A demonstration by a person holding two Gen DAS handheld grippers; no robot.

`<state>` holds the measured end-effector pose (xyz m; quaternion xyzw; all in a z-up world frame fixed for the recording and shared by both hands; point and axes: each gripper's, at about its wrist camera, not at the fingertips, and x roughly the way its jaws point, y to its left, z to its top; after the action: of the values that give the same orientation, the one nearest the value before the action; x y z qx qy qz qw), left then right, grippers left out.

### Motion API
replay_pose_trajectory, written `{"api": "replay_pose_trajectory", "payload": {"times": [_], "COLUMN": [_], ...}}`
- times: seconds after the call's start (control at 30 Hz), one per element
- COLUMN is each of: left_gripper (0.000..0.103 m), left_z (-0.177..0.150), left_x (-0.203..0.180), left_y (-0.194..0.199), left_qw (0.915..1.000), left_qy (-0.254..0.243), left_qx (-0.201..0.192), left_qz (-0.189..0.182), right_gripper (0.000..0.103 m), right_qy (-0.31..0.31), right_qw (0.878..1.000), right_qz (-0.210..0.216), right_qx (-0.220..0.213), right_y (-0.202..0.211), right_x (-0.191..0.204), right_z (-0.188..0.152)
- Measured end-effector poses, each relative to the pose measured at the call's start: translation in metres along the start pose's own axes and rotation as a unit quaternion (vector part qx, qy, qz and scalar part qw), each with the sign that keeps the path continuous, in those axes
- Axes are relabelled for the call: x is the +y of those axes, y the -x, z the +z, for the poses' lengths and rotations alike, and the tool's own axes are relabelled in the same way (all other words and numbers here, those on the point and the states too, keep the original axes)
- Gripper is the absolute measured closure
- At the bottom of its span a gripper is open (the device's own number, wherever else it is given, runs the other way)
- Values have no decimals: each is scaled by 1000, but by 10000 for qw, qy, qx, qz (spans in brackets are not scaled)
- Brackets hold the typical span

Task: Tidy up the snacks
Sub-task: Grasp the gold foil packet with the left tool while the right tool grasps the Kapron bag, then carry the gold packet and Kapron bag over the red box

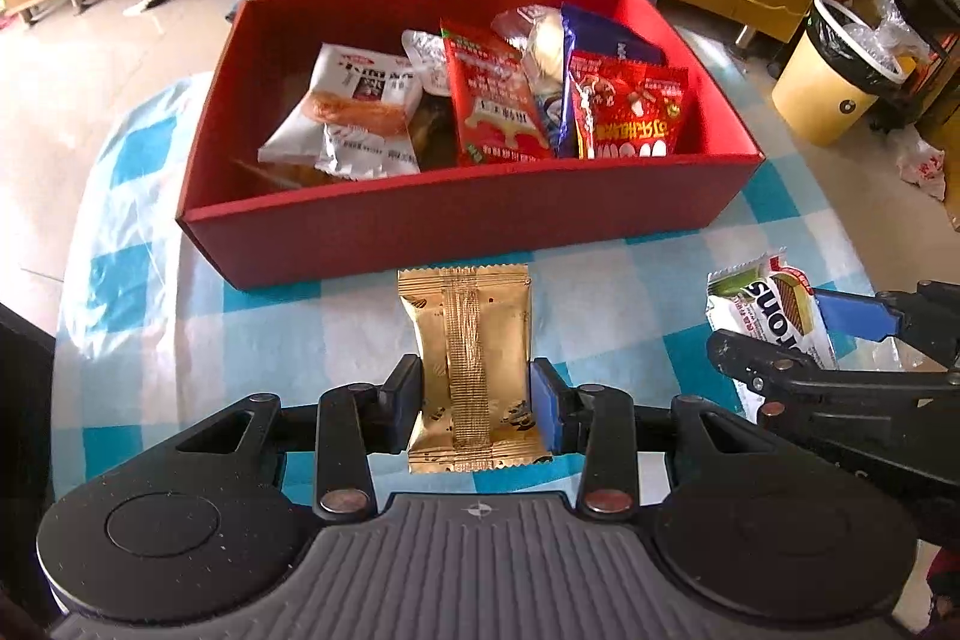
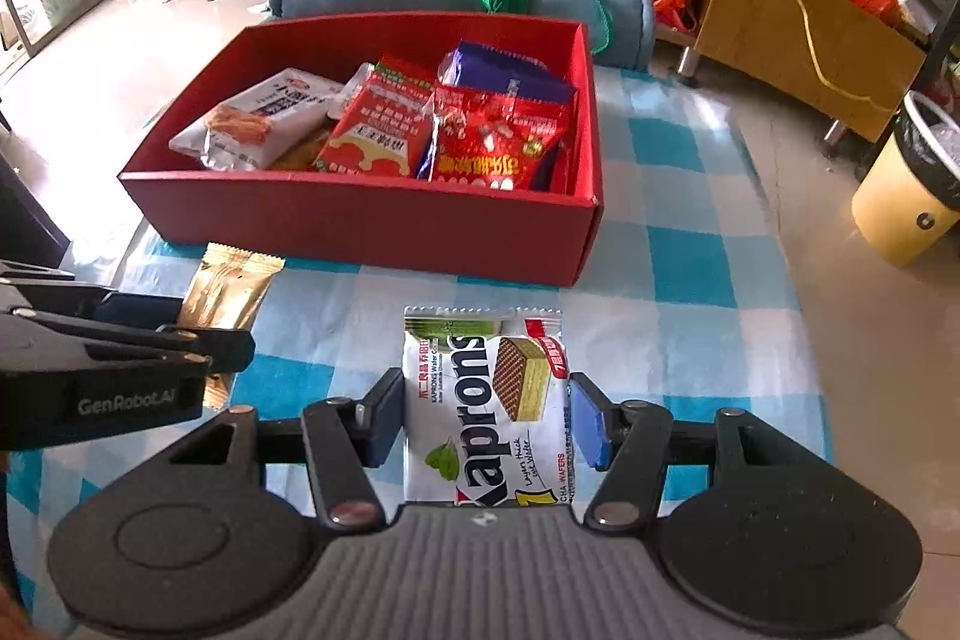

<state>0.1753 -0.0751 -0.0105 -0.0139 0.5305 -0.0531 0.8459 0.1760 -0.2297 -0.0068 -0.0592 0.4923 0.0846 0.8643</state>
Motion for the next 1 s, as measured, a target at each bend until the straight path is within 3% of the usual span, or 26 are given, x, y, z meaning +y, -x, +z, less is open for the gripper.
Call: {"api": "replay_pose_trajectory", "payload": {"times": [0.67, 1.0], "left_gripper": [56, 56], "left_z": [18, 55], "left_x": [4, 9], "left_y": [28, 33], "left_qw": [9978, 9949], "left_qy": [-20, 74], "left_qx": [-640, -963], "left_qz": [185, 302], "right_gripper": [49, 49], "right_qy": [41, -114], "right_qw": [9984, 9954], "right_qz": [-51, 24], "right_qx": [-570, -948], "right_y": [26, 28], "right_x": [10, 3], "right_z": [29, 71]}}
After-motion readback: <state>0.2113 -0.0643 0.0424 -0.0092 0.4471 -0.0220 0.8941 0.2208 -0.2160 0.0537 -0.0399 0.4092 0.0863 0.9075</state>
